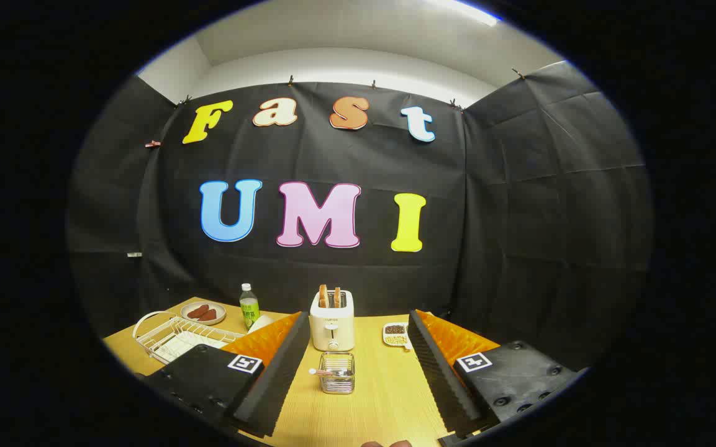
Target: Take the plate from the dish rack, then take the spoon from the basket and place it into the plate.
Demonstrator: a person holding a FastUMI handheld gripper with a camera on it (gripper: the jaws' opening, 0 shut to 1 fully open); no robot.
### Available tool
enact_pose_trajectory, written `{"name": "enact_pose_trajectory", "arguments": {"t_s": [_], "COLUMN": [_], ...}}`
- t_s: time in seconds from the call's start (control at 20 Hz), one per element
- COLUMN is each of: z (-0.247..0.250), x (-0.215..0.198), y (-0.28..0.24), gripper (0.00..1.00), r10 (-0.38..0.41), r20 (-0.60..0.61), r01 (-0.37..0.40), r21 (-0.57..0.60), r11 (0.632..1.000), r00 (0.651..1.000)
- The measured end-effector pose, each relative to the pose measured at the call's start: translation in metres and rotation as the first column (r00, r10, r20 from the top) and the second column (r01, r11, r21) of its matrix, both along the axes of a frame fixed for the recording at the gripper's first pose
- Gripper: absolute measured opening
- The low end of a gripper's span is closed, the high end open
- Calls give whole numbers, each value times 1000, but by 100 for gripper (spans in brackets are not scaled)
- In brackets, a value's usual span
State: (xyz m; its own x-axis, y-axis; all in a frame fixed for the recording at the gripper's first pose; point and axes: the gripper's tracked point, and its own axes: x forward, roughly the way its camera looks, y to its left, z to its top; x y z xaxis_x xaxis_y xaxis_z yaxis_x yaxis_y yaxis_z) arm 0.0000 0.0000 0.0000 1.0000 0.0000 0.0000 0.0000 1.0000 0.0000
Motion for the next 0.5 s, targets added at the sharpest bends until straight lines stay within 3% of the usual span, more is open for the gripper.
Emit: {"name": "enact_pose_trajectory", "arguments": {"t_s": [0.5], "z": [0], "x": [-6], "y": [12], "gripper": [98], "r10": [19], "r20": [0], "r01": [-19], "r21": [-1], "r11": [1000], "r00": [1000]}}
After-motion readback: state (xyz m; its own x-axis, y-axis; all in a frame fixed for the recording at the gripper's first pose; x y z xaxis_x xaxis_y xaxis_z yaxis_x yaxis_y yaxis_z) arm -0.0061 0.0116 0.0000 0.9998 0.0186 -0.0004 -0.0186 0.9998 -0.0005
